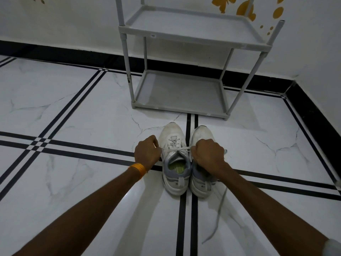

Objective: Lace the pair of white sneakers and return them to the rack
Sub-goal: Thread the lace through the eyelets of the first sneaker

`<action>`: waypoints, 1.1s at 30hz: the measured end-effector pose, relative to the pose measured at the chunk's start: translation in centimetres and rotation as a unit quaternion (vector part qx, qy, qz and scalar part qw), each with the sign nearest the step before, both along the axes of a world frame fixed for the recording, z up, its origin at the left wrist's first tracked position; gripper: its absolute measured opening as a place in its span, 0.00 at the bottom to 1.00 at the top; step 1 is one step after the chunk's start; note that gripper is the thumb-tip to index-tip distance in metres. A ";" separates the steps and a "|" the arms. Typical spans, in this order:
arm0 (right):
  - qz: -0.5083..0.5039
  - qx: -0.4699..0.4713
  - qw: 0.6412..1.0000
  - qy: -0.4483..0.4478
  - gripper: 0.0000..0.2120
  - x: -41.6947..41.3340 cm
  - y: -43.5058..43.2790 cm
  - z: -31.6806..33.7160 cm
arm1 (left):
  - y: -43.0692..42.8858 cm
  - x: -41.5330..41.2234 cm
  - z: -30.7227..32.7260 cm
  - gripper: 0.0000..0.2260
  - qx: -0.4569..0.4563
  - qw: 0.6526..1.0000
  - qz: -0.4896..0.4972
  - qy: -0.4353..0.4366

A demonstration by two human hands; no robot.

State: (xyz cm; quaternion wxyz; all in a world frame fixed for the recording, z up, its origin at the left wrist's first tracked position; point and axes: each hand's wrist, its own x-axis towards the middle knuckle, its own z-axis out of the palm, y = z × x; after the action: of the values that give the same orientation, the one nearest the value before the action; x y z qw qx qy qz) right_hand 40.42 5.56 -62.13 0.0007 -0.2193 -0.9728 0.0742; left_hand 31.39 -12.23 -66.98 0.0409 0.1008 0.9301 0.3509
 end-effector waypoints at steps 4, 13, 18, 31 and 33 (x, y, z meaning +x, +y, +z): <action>-0.016 0.015 0.999 0.037 0.14 -0.5 -0.2 0.2 | 0.1 0.1 0.1 0.14 -0.129 0.965 -0.160 0.160; -0.261 -0.739 0.619 0.044 0.09 -0.7 1.0 1.8 | -0.3 -0.3 -1.2 0.08 -0.006 0.993 -0.098 0.058; -0.122 -0.597 0.793 0.011 0.16 -0.8 2.3 1.5 | -0.3 -0.8 -1.4 0.07 -0.026 0.994 -0.091 0.058; 0.223 -0.170 0.959 -0.043 0.23 0.8 3.9 0.1 | -1.2 -1.3 -1.2 0.02 0.230 0.936 0.149 -0.221; 0.228 -0.132 0.964 -0.034 0.21 0.8 4.0 0.1 | -1.1 -1.6 -1.3 0.02 0.228 0.939 0.145 -0.212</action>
State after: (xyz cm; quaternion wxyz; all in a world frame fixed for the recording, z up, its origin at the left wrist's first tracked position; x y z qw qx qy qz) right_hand 41.24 9.53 -62.07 -0.0778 0.0073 -0.9782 0.1924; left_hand 29.84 -13.37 -68.26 0.1616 -0.1050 0.7998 0.5685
